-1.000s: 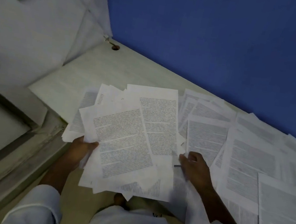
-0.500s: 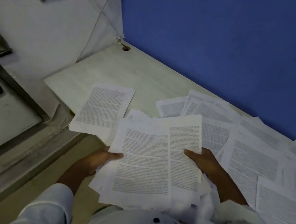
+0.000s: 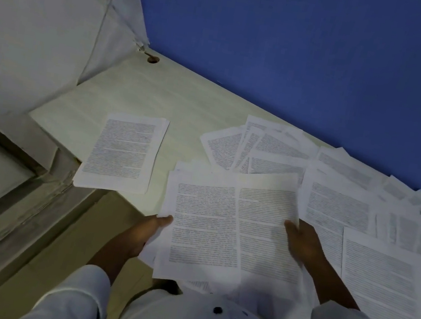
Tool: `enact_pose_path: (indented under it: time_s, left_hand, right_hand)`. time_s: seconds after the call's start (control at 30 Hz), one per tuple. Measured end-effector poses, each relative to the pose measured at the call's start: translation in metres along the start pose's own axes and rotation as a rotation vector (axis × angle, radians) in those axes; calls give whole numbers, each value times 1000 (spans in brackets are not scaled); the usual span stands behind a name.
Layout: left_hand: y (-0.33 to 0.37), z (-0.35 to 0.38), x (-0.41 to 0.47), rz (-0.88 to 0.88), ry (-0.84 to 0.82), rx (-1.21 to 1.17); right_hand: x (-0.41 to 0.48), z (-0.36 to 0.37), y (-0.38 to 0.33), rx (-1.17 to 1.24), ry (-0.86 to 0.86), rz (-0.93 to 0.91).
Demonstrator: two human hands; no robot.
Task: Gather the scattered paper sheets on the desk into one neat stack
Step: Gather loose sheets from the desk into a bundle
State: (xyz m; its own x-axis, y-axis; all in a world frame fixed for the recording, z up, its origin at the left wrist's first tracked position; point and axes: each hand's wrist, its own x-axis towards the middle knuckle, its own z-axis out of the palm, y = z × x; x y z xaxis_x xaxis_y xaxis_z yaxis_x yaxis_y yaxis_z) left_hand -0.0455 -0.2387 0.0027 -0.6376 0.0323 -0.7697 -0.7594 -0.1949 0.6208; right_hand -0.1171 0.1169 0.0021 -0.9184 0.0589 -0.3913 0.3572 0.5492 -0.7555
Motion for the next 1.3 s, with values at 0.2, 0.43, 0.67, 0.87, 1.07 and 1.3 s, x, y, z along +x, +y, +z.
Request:
enact_pose_path:
  time_s: [0.2,0.43,0.67,0.87,1.07,1.3]
  left_hand:
    - [14,10,15,120,92,101]
    - [26,-2,28,146,160,100]
    - [32,-10,45,186,138,224]
    - [45,-19,58,175,11,296]
    - [55,-35,78,43,-45,256]
    - [63,-34,86,44,-160,316]
  right_hand:
    - [9,33,-6,-103,-4,-41]
    - [-2,55,-17,-444,402,-185]
    - [-3,77,-28,210,-87,195]
    - [-6,118,-38,181,-26,110]
    - [-16,71,-17,132,325,314]
    - [-61,68,9,219,458,453]
